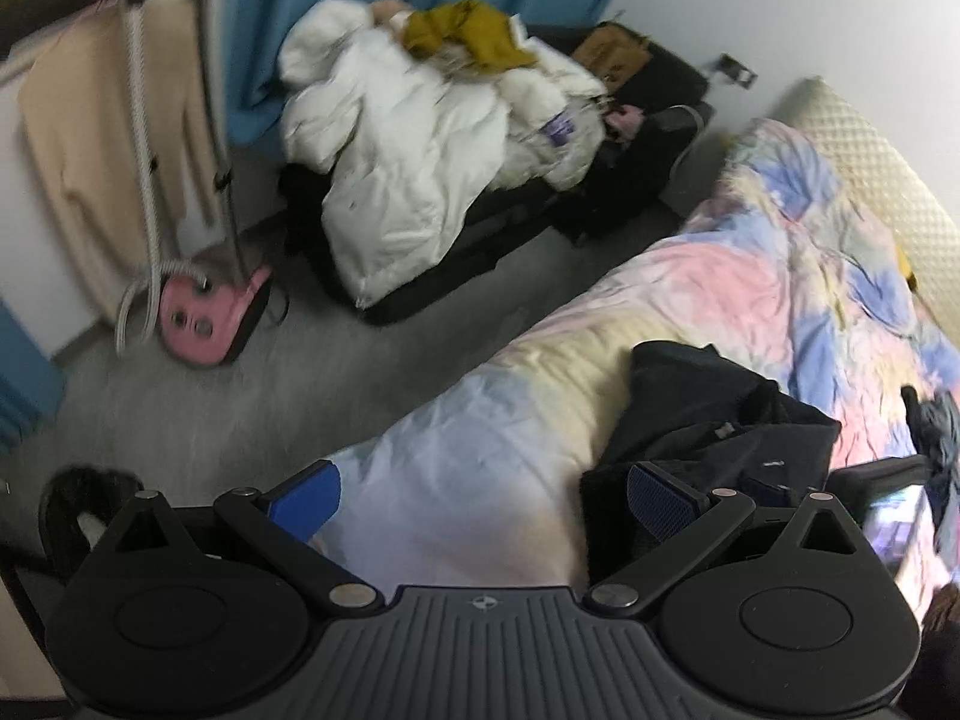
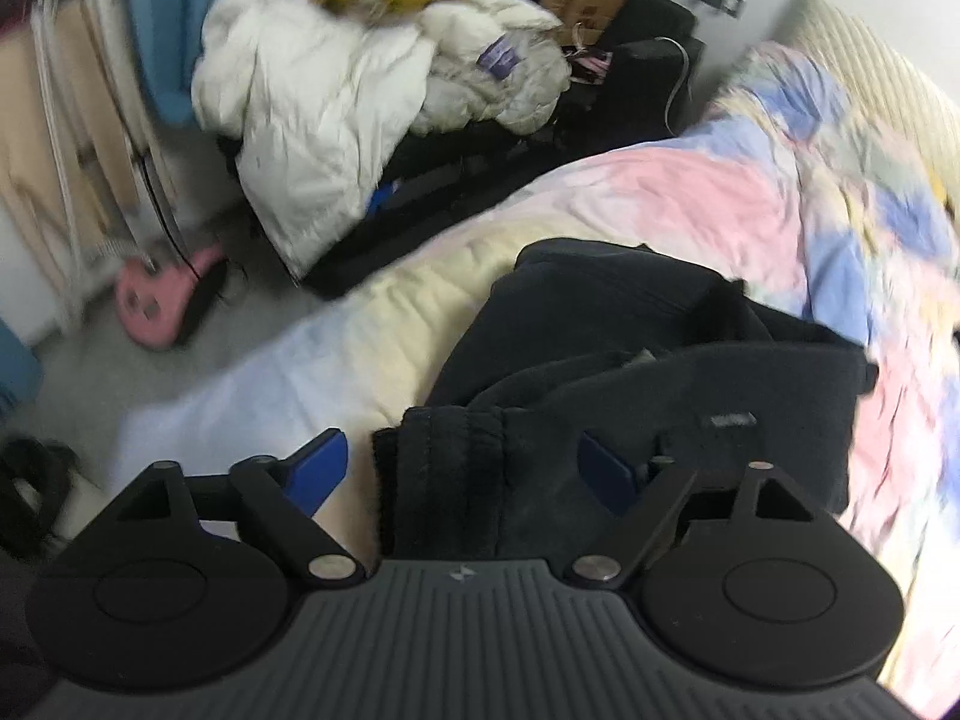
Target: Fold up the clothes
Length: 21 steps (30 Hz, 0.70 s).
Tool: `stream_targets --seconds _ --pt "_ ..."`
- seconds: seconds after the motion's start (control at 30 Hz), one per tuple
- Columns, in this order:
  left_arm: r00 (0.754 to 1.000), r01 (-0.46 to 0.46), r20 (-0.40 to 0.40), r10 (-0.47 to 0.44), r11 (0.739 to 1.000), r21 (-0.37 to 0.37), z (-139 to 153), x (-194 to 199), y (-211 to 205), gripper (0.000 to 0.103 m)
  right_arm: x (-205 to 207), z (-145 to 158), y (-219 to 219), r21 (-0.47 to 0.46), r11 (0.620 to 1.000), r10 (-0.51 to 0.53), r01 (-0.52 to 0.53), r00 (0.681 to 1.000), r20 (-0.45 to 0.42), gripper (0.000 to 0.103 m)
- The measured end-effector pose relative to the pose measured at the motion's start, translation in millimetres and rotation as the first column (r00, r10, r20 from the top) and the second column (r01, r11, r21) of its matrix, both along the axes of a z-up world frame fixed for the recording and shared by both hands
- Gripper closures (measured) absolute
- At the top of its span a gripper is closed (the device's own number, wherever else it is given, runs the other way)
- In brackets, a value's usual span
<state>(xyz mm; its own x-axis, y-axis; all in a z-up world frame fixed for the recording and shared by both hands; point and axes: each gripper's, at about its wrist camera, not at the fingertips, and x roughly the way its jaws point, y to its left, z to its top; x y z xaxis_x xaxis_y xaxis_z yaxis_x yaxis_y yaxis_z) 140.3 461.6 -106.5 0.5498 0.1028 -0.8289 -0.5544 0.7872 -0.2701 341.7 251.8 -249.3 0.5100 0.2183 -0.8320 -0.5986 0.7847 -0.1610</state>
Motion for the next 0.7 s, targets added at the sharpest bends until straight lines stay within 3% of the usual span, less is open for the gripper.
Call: stream_targets --seconds 0.07,0.13,0.27,0.37,0.47,0.6,0.7 --pt "1.000 -0.019 -0.014 0.018 1.000 -0.012 -7.2 -3.2 6.5 0.000 3.4 -16.3 11.8 -0.070 0.998 0.008 -0.007 1.000 0.008 0.040" --pt "0.999 -0.033 -0.020 0.032 0.999 -0.023 -12.7 -4.9 10.5 0.000 5.0 -24.0 16.3 -0.103 0.995 0.001 -0.001 1.000 0.005 0.044" --pt "0.999 -0.033 -0.022 0.031 0.996 -0.081 -27.9 -0.5 17.2 0.000 1.4 -14.4 12.1 -0.098 0.995 0.005 -0.005 1.000 0.003 0.055" --pt "1.000 -0.004 -0.018 0.001 0.987 -0.158 -44.7 11.8 19.9 0.000 8.5 0.0 -6.3 -0.060 0.996 -0.061 0.060 0.998 -0.011 0.059" --pt "0.999 0.029 -0.022 -0.035 0.973 -0.228 -64.7 29.8 16.5 0.000 20.1 10.0 -29.6 -0.049 0.991 -0.125 0.123 0.992 -0.029 0.061" --pt "0.996 0.065 -0.030 -0.080 0.944 -0.324 -92.0 56.4 9.4 0.000 35.1 14.1 -64.4 -0.043 0.980 -0.196 0.193 0.978 -0.071 0.075" --pt "0.994 0.088 -0.027 -0.107 0.916 -0.390 -115.2 77.0 0.8 0.001 40.6 18.7 -89.5 0.016 0.967 -0.250 0.254 0.961 -0.120 0.081"
